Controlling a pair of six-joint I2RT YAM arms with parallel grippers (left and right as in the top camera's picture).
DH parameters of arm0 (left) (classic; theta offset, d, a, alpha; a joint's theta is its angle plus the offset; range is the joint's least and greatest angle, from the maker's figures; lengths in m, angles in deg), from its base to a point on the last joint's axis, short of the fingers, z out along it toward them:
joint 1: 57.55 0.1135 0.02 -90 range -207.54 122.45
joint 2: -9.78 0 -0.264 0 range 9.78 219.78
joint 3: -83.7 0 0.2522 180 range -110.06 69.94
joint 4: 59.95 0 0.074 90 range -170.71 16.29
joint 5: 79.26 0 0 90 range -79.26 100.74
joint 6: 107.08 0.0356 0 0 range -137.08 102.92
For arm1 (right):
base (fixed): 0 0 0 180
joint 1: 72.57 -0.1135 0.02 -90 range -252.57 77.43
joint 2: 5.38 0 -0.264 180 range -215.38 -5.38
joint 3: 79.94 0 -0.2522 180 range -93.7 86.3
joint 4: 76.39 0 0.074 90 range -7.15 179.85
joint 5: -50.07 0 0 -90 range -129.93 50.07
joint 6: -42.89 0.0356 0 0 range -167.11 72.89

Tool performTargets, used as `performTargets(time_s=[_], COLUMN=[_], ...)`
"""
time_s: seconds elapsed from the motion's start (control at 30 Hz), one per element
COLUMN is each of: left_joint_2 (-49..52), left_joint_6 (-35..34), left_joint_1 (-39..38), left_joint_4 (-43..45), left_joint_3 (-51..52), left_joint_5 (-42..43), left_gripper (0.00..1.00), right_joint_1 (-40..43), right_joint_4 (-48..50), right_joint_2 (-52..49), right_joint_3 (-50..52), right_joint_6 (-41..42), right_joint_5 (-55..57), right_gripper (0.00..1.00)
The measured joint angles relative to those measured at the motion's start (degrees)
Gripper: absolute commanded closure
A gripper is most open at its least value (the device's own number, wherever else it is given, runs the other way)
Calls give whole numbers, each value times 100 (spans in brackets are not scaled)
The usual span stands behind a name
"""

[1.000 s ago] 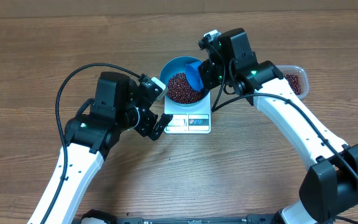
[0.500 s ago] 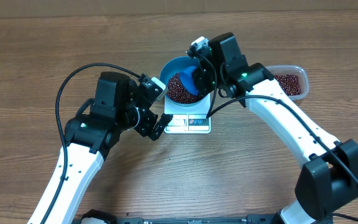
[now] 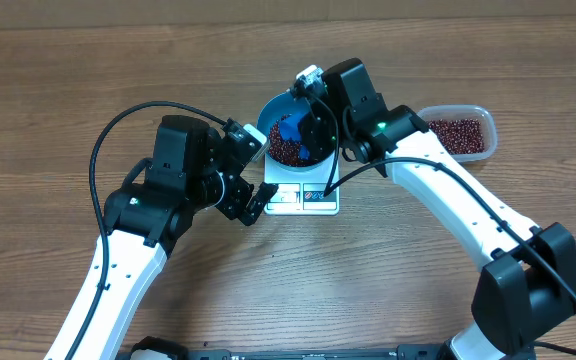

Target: Scoop item into bowl and weigh 150g on scale

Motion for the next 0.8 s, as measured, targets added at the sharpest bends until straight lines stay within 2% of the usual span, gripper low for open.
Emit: performTargets(time_s=[0.47, 0.8], left_joint_2=[0, 0], left_joint_6=[0, 0], left_joint_1=[0, 0], left_joint_4=[0, 0], left_joint_3=[0, 0], left_joint_5=[0, -2], left_gripper=[0, 0], right_joint_1=[149, 149], right_joint_4=[26, 39], right_joint_2=[713, 752], right_joint_3=[0, 0], right_joint_6=[404, 284], right_joint_5=[-105, -122], right_gripper=[96, 96])
